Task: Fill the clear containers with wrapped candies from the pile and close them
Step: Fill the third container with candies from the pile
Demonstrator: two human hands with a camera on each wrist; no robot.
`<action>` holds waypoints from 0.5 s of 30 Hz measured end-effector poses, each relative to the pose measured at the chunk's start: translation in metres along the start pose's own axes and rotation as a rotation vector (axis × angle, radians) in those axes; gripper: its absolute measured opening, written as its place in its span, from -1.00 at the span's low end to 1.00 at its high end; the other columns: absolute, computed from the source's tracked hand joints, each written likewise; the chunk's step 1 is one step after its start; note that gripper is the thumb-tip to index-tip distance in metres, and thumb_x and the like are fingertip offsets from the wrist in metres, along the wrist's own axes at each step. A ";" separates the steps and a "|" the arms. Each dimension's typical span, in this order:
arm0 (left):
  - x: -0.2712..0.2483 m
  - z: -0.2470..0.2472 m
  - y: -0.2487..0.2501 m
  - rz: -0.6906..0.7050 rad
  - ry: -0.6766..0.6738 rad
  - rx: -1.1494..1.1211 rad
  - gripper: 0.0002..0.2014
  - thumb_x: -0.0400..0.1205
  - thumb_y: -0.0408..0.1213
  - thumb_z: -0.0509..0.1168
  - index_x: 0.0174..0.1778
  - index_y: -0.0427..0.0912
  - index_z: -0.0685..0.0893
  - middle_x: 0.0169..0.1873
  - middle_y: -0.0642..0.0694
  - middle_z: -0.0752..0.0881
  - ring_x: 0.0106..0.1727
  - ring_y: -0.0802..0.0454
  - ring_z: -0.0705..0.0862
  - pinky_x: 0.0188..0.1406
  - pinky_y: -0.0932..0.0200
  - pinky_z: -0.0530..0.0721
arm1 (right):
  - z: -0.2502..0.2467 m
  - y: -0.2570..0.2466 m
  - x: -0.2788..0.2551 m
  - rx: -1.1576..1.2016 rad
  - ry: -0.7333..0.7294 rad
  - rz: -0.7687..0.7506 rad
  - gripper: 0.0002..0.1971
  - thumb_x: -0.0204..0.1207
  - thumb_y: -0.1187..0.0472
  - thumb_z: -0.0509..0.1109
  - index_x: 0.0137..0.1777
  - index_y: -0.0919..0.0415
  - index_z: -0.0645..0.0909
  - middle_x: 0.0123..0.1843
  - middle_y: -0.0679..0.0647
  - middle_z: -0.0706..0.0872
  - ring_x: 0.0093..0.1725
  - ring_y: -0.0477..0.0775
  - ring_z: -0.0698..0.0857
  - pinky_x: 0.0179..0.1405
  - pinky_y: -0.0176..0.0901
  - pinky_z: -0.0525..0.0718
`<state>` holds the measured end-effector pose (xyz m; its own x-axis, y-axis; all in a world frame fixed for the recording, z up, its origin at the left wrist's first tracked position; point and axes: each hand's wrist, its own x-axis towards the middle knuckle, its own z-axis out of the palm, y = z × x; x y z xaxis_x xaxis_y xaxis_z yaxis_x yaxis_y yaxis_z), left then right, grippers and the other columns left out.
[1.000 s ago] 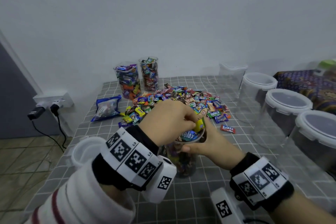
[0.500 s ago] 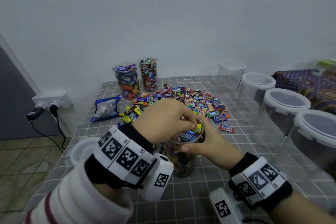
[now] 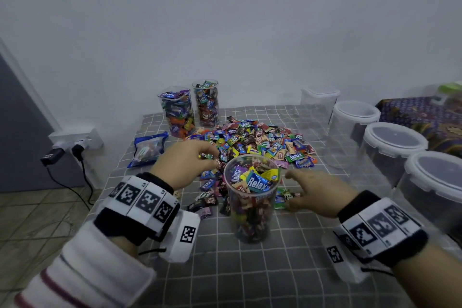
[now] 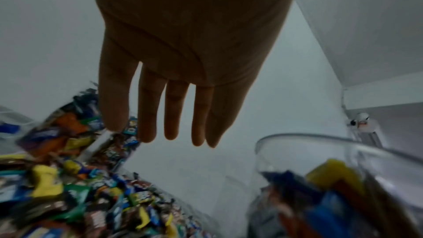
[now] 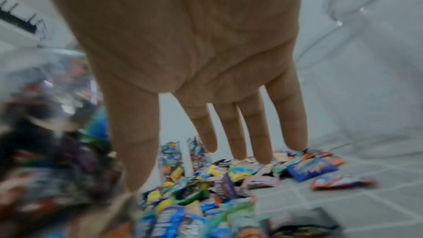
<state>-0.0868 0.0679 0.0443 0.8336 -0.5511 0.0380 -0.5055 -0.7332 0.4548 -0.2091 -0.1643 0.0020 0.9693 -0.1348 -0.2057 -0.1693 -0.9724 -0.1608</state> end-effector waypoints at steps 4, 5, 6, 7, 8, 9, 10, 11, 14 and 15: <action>0.004 0.015 -0.018 -0.073 -0.210 0.179 -0.46 0.52 -0.07 0.44 0.44 0.06 0.51 0.41 -0.01 0.56 0.31 -0.02 0.58 0.22 0.12 0.54 | 0.000 0.020 0.017 -0.054 0.013 0.184 -0.28 0.49 -0.21 0.33 0.55 0.10 0.23 0.51 0.10 0.40 0.41 0.13 0.49 0.32 -0.05 0.50; 0.005 0.019 -0.022 -0.092 -0.253 0.200 -0.40 0.51 -0.07 0.45 0.48 0.04 0.46 0.43 -0.03 0.53 0.35 -0.03 0.55 0.24 0.11 0.53 | 0.002 0.024 0.023 -0.061 0.013 0.219 -0.26 0.47 -0.24 0.34 0.54 0.11 0.24 0.50 0.12 0.41 0.40 0.15 0.50 0.32 -0.03 0.52; 0.005 0.021 -0.025 -0.106 -0.279 0.219 -0.36 0.50 -0.06 0.46 0.50 0.03 0.43 0.45 -0.05 0.51 0.38 -0.04 0.52 0.26 0.10 0.52 | 0.005 0.028 0.028 -0.063 0.003 0.254 -0.24 0.45 -0.26 0.34 0.55 0.11 0.24 0.49 0.13 0.42 0.39 0.17 0.51 0.32 -0.01 0.53; 0.007 0.024 -0.029 -0.124 -0.287 0.232 -0.34 0.50 -0.04 0.46 0.51 0.02 0.40 0.46 -0.07 0.50 0.40 -0.05 0.51 0.28 0.08 0.51 | 0.007 0.031 0.032 -0.066 -0.008 0.284 -0.24 0.45 -0.26 0.33 0.55 0.11 0.24 0.49 0.13 0.43 0.38 0.17 0.52 0.31 0.01 0.54; 0.008 0.026 -0.032 -0.145 -0.283 0.240 -0.33 0.51 -0.04 0.44 0.53 0.00 0.39 0.46 -0.09 0.49 0.41 -0.06 0.49 0.29 0.08 0.50 | 0.009 0.034 0.035 -0.070 -0.014 0.303 -0.25 0.46 -0.26 0.32 0.54 0.11 0.24 0.48 0.13 0.43 0.37 0.17 0.53 0.31 0.02 0.55; 0.010 0.028 -0.035 -0.173 -0.277 0.251 -0.33 0.53 -0.03 0.42 0.55 -0.03 0.36 0.47 -0.11 0.48 0.42 -0.08 0.49 0.29 0.09 0.48 | 0.010 0.035 0.038 -0.074 -0.022 0.320 -0.27 0.47 -0.25 0.31 0.53 0.12 0.25 0.47 0.14 0.44 0.37 0.17 0.53 0.30 0.03 0.56; 0.011 0.029 -0.038 -0.205 -0.272 0.264 -0.32 0.55 -0.03 0.40 0.57 -0.06 0.33 0.48 -0.13 0.47 0.43 -0.09 0.48 0.29 0.10 0.47 | 0.011 0.036 0.040 -0.078 -0.033 0.334 -0.29 0.48 -0.24 0.30 0.52 0.12 0.26 0.46 0.14 0.45 0.37 0.18 0.53 0.29 0.02 0.56; 0.013 0.031 -0.041 -0.244 -0.275 0.275 -0.30 0.56 -0.02 0.38 0.59 -0.09 0.29 0.50 -0.15 0.44 0.45 -0.10 0.46 0.30 0.11 0.46 | 0.011 0.036 0.041 -0.085 -0.050 0.348 -0.32 0.50 -0.23 0.29 0.51 0.13 0.28 0.46 0.14 0.47 0.36 0.18 0.54 0.28 0.00 0.56; 0.016 0.037 -0.049 -0.351 -0.311 0.289 -0.23 0.56 0.04 0.36 0.63 -0.11 0.20 0.55 -0.16 0.39 0.49 -0.12 0.43 0.33 0.07 0.46 | 0.010 0.033 0.044 -0.100 -0.124 0.357 -0.44 0.57 -0.17 0.24 0.43 0.18 0.37 0.39 0.14 0.56 0.31 0.13 0.57 0.12 -0.15 0.52; 0.016 0.038 -0.050 -0.374 -0.319 0.304 -0.23 0.56 0.06 0.36 0.62 -0.12 0.21 0.54 -0.15 0.40 0.48 -0.11 0.45 0.33 0.07 0.47 | 0.010 0.031 0.044 -0.096 -0.141 0.353 -0.50 0.59 -0.13 0.23 0.40 0.19 0.41 0.37 0.15 0.58 0.29 0.12 0.58 0.05 -0.18 0.49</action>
<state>-0.0565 0.0805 -0.0120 0.8834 -0.2911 -0.3673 -0.2703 -0.9567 0.1080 -0.1739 -0.1989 -0.0214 0.8192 -0.4431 -0.3642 -0.4639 -0.8852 0.0335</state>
